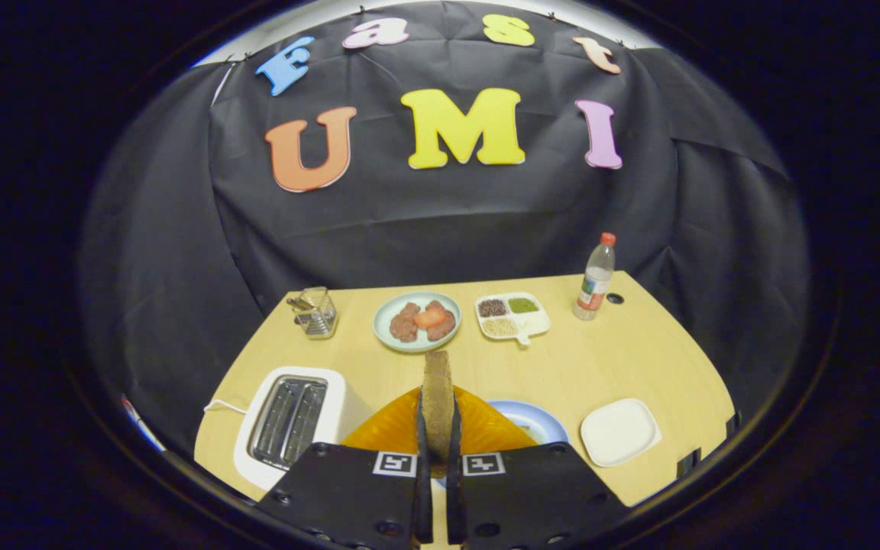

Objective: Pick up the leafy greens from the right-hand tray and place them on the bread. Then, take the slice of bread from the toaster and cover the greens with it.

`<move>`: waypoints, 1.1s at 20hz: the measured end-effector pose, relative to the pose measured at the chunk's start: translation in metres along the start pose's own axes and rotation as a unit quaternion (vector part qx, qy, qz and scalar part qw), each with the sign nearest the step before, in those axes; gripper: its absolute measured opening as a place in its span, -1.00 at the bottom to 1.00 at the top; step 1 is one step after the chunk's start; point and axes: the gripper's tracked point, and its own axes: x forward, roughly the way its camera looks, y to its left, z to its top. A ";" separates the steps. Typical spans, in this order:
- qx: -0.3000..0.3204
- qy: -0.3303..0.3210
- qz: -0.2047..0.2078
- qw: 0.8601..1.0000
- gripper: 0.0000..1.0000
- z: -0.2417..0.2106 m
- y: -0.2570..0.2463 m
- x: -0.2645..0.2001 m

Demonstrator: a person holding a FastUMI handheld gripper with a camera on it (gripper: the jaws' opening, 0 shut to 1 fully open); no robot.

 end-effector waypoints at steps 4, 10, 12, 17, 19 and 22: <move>0.018 0.041 -0.003 0.999 -0.86 -0.034 -0.021 0.023; 0.042 0.061 0.016 0.997 -0.86 -0.060 -0.037 0.040; 0.045 0.065 0.018 0.997 -0.85 -0.068 -0.045 0.045; 0.042 0.051 0.041 0.997 -0.84 -0.077 -0.058 0.057; 0.055 0.045 0.042 0.997 -0.79 -0.080 -0.069 0.060; 0.075 0.049 0.057 0.994 -0.69 -0.091 -0.081 0.068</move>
